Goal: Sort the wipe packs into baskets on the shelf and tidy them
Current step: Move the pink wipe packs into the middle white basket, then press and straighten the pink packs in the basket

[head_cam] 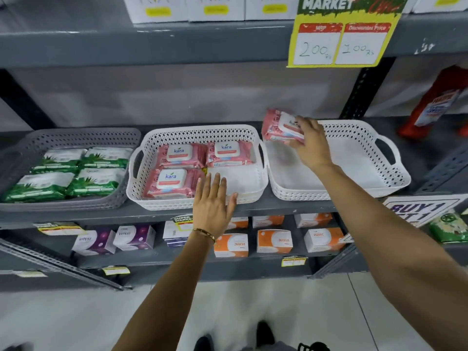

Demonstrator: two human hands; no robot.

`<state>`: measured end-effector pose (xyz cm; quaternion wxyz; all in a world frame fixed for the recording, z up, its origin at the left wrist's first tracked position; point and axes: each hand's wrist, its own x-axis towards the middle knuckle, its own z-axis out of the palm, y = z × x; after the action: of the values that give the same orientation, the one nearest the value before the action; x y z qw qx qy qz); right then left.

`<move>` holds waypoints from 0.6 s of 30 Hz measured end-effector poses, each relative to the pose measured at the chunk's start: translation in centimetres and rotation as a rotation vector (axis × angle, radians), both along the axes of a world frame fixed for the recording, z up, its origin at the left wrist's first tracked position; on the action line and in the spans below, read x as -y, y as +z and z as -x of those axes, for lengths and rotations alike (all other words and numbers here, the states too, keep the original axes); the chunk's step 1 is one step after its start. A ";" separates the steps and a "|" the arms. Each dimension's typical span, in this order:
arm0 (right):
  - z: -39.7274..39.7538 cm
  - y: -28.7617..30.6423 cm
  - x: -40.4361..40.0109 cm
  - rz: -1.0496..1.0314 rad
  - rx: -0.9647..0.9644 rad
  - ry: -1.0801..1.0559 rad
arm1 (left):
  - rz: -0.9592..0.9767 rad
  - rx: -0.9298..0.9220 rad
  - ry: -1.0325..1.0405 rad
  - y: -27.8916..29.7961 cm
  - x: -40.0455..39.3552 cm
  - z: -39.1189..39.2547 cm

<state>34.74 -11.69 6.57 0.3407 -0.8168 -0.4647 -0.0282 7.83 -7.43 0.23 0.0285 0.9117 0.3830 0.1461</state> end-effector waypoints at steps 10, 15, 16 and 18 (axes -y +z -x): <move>10.9 -0.8 -3.7 0.264 -0.071 0.317 | 0.023 -0.027 -0.113 -0.6 -4.9 7.5; 12.8 -3.4 -3.9 0.440 -0.092 0.312 | 0.218 0.191 -0.147 0.6 -7.0 9.1; 12.9 -3.7 -4.0 0.450 -0.093 0.314 | 0.295 0.234 -0.147 1.2 -7.6 9.1; 13.1 -3.8 -4.5 0.461 -0.093 0.312 | 0.387 0.255 -0.137 2.2 -9.2 9.0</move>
<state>21.67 -7.19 2.79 0.1673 -0.7918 -0.5628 0.1685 -1.21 1.77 2.45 0.2606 0.8872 0.3344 0.1819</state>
